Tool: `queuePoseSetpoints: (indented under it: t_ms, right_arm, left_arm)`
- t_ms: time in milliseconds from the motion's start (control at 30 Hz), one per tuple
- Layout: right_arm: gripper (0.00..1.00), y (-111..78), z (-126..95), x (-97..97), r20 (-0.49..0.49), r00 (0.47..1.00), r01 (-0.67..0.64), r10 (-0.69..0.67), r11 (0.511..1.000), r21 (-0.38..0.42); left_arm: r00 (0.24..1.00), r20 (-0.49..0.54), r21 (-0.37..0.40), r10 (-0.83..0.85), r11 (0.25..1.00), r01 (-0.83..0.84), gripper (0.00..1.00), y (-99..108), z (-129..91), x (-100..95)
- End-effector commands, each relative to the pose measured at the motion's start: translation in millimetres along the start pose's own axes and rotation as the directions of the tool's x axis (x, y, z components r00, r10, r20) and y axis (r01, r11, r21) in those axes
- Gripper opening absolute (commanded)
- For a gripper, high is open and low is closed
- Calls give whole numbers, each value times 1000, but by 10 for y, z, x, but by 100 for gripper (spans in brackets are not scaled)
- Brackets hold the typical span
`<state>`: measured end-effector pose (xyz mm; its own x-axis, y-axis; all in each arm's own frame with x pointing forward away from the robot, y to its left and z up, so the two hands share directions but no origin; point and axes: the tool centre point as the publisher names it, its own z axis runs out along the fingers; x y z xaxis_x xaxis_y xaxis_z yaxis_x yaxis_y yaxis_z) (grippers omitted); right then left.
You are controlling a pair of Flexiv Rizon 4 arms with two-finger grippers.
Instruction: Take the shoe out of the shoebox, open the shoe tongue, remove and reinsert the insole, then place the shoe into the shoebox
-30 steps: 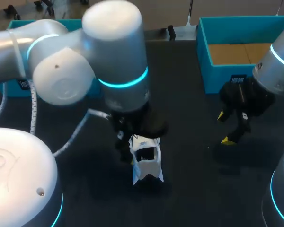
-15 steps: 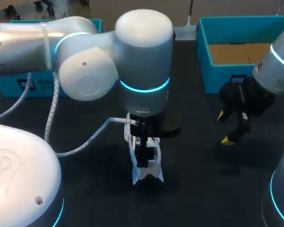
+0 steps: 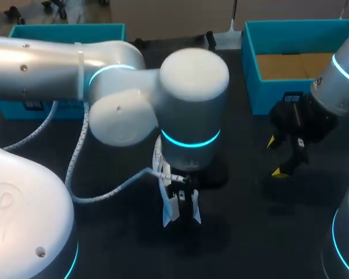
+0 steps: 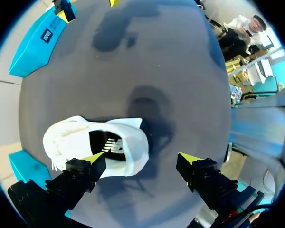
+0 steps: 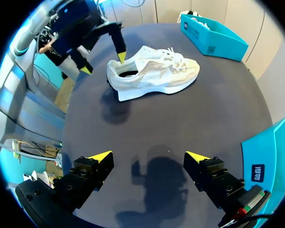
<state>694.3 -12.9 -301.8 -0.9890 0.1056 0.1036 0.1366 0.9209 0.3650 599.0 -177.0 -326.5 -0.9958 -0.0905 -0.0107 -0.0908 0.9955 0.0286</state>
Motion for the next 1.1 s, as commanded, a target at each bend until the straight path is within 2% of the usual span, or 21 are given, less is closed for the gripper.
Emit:
queuePoseSetpoints:
  t_ms: [33, 233, 533, 633, 867, 900, 933, 1033, 1100]
  right_arm:
    - [100, 2, 3, 10, 2, 1000, -1, 1, 1000, 3]
    - [100, 2, 3, 10, 2, 1000, -1, 1, 1000, 3]
    - [100, 2, 3, 10, 2, 1000, -1, 1, 1000, 3]
    - [100, 2, 3, 10, 2, 1000, -1, 1, 1000, 3]
    - [100, 2, 3, 10, 2, 1000, -1, 1, 1000, 3]
    - [100, 2, 3, 10, 2, 1000, -1, 1, 1000, 3]
    - [100, 2, 3, 10, 2, 1000, -1, 1, 1000, 3]
    - [100, 2, 3, 10, 2, 1000, -1, 1, 1000, 3]
    - [100, 2, 3, 10, 2, 1000, -1, 1, 1000, 3]
  left_arm:
    - [1000, 0, 27, -14, 1000, 14, 100, 43, 152, 13]
    - [999, -20, 24, -32, 999, 32, 100, 19, 321, -75]
    - [999, -32, 40, -19, 999, 20, 100, -41, 577, -56]
    - [999, -33, 46, -16, 999, 18, 97, -48, 595, -35]
    - [999, -34, 39, -23, 999, 25, 80, -62, 658, 2]
    - [999, -35, 39, -23, 999, 24, 72, -64, 665, 5]
    - [999, -42, 39, -16, 999, 18, 69, -68, 676, 9]
    - [999, -49, 32, -16, 999, 18, 69, -83, 706, 12]
    - [998, -53, 33, -18, 999, 20, 59, -79, 720, 2]
